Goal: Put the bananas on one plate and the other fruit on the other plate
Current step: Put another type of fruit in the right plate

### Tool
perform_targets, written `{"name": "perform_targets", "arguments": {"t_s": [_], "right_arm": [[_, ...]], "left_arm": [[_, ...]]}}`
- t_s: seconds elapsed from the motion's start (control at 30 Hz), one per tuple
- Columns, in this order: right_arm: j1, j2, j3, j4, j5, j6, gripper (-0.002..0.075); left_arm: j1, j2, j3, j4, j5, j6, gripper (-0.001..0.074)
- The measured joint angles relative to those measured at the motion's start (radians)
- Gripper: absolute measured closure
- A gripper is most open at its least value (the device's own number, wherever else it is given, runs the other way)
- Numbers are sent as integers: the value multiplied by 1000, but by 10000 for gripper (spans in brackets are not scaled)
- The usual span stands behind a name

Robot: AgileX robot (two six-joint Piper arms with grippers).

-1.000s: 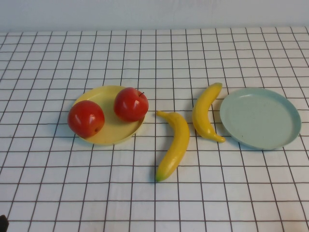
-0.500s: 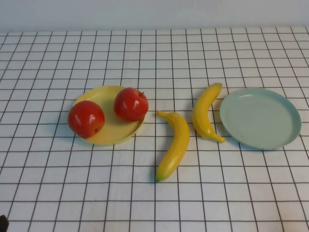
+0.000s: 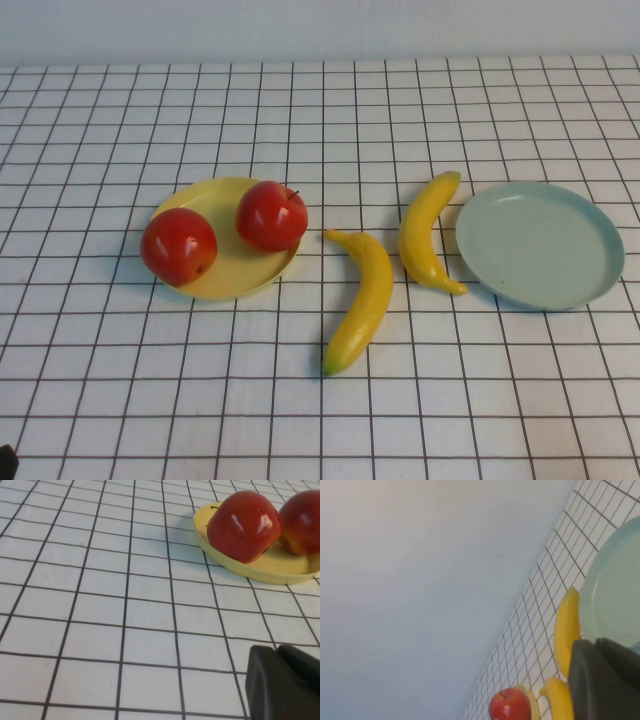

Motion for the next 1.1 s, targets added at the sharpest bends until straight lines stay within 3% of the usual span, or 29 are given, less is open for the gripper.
{"name": "perform_targets", "arguments": {"t_s": [0.17,0.27,0.37,0.57,0.7,0.93,1.1], "right_arm": [[0,0,-17,61,57,-172,742],[0,46,-129,29,131,-325,742],[0,208,-311,-118,254,-422,742],[0,696,-751,-543,755,-456,742],[9,996,-998,-692,1015,-458,742],[193,1438,-1302,-927,1111,-397,742],[290,1699,-1523,-919,1111,-379,742]], "left_arm": [[0,0,0,0,0,0,738],[0,0,0,0,0,0,738],[0,0,0,0,0,0,738],[0,0,0,0,0,0,738],[0,0,0,0,0,0,738],[0,0,0,0,0,0,738],[0,0,0,0,0,0,738]]}}
